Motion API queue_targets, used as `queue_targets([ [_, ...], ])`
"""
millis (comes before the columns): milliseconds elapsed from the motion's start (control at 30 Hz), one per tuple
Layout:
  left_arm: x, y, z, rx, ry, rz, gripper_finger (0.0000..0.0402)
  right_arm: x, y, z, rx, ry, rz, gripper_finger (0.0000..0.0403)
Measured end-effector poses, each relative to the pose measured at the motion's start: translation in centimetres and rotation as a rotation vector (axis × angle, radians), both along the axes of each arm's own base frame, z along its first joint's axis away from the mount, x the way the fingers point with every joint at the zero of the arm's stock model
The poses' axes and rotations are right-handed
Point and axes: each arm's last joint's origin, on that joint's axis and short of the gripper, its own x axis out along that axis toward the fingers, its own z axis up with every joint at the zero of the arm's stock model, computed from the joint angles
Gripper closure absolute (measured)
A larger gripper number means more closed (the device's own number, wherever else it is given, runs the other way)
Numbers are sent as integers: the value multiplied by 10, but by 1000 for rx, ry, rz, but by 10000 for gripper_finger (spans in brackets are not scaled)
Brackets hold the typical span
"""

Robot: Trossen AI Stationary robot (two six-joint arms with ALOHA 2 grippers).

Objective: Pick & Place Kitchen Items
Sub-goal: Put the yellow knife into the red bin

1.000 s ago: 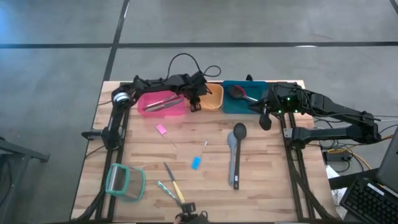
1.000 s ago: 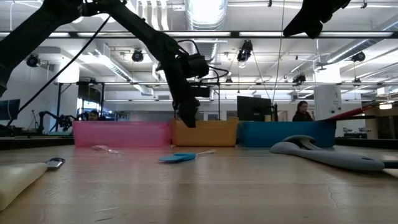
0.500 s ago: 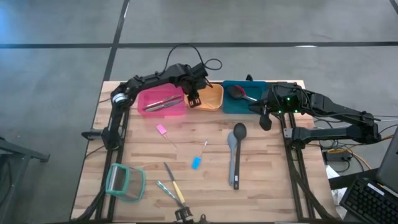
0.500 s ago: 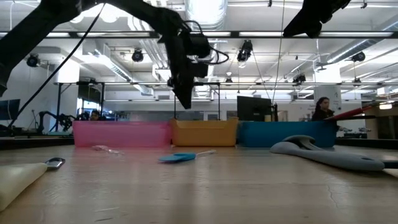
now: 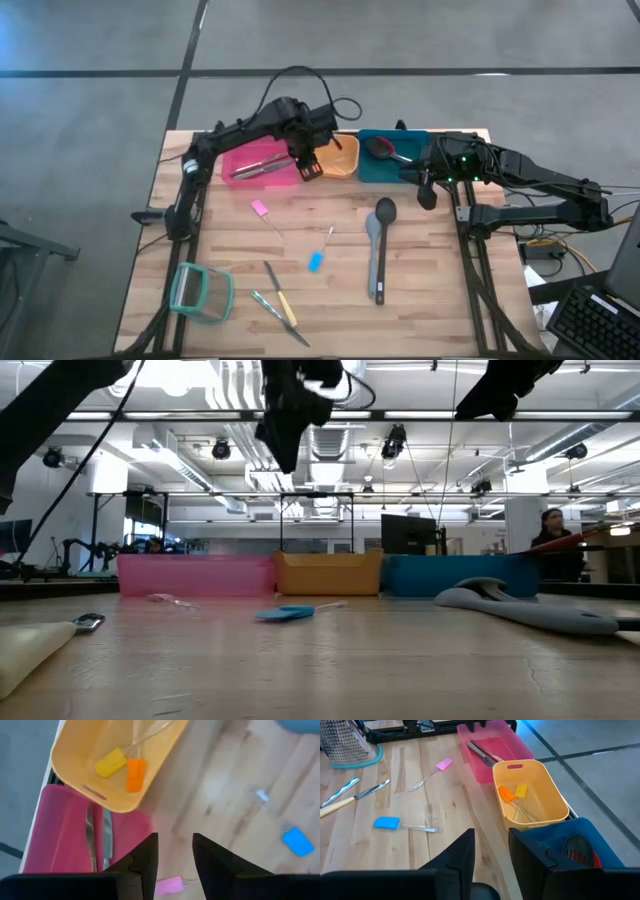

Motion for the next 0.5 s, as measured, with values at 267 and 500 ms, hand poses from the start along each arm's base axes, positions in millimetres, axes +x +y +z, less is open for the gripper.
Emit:
queue_targets([
  [267, 1, -95, 23, 21, -61, -230, 288, 0, 0, 0, 2, 0, -1, 280],
  [500, -24, -178, 36, 128, -86, -362, 296, 0, 0, 0, 9, -3, -6, 271],
])
